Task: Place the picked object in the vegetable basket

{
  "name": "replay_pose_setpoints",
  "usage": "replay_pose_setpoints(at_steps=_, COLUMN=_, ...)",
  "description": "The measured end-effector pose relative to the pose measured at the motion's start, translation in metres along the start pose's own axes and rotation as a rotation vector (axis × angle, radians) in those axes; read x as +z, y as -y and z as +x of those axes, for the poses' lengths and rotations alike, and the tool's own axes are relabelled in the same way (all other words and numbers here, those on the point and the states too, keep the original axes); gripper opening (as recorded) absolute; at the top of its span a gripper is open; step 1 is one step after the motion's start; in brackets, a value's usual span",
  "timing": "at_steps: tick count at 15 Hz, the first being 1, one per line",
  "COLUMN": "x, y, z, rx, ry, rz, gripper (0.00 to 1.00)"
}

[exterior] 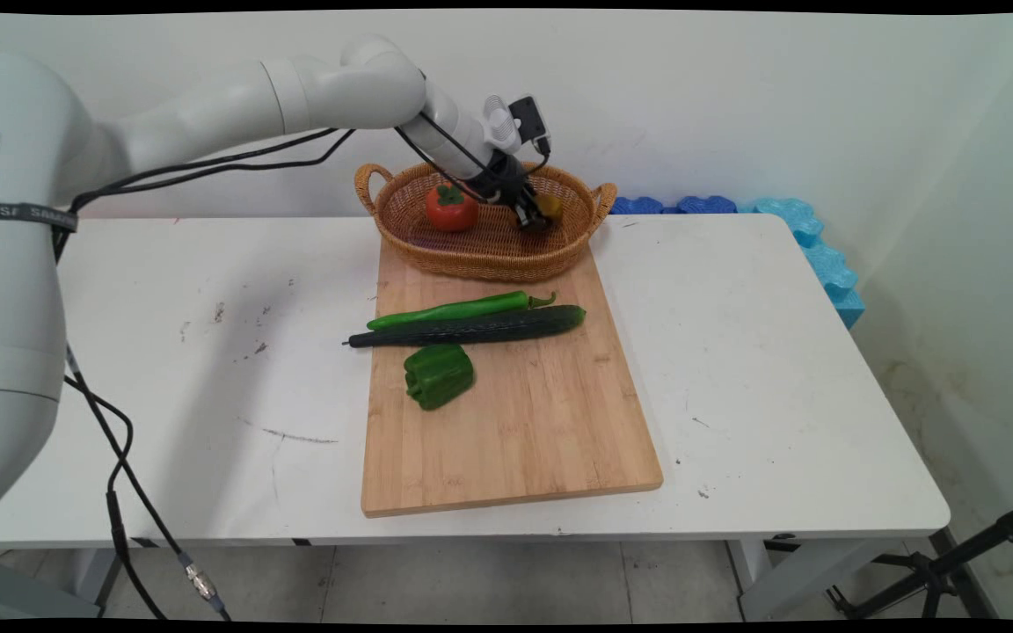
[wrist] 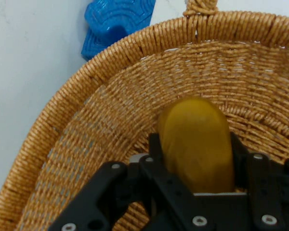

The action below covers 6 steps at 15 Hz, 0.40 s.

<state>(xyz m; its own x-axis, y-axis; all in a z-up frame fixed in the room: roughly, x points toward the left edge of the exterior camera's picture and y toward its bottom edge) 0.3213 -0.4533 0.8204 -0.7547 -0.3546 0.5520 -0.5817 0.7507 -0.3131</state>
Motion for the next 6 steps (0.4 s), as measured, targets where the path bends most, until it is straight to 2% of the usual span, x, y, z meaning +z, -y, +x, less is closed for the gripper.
replay_pose_setpoints(at_steps=1, x=0.0032, y=0.0012, z=-0.0001, rx=0.010, ry=-0.001, rz=-0.002, gripper=0.00)
replay_pose_setpoints(at_steps=2, x=0.0057, y=0.0022, z=-0.0002, rx=0.019, ry=-0.002, rz=-0.003, gripper=1.00)
replay_pose_setpoints(at_steps=6, x=0.0093, y=0.0038, z=-0.0001, rx=0.050, ry=-0.008, rz=-0.009, gripper=1.00)
